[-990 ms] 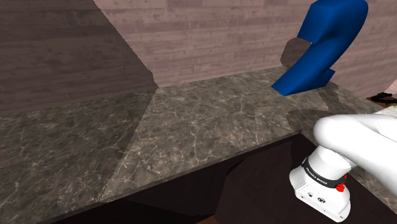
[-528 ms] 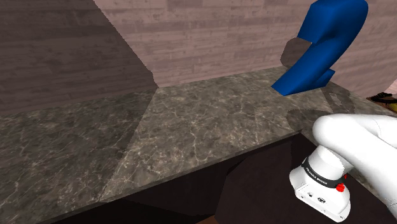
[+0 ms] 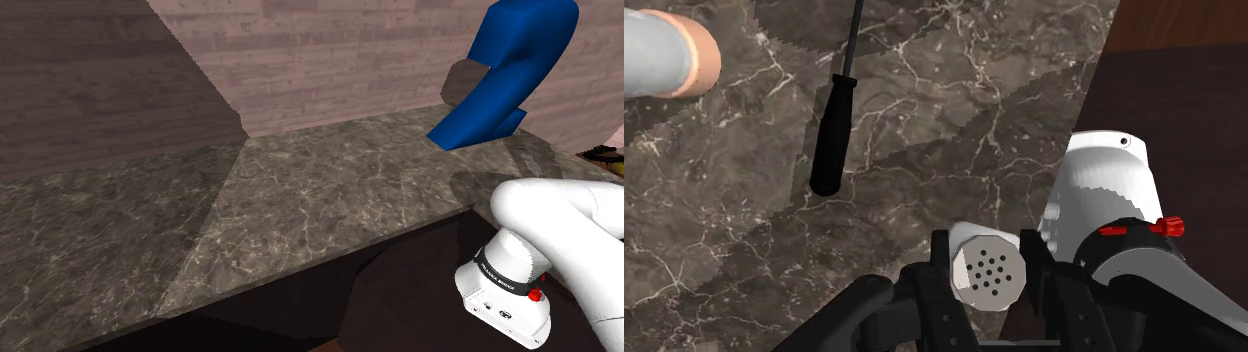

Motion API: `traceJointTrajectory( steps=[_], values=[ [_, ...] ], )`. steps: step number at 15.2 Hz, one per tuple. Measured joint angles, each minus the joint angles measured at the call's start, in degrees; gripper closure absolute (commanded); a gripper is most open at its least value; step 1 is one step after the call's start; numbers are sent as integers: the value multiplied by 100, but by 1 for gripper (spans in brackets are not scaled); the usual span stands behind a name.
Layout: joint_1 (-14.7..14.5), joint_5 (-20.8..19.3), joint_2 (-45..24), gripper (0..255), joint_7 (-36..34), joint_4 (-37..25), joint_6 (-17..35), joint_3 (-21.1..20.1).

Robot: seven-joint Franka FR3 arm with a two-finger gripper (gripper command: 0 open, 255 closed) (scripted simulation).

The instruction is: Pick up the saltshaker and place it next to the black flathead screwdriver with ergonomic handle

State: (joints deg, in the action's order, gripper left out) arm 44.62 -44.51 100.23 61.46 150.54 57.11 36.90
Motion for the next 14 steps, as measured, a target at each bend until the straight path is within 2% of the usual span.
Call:
traceJointTrajectory(
  steps=[3,14],
  values=[
    [152,-177,152,255,85,206,65,190],
    [1345,-715,187,255,754,1113,865,1027]
  ],
)
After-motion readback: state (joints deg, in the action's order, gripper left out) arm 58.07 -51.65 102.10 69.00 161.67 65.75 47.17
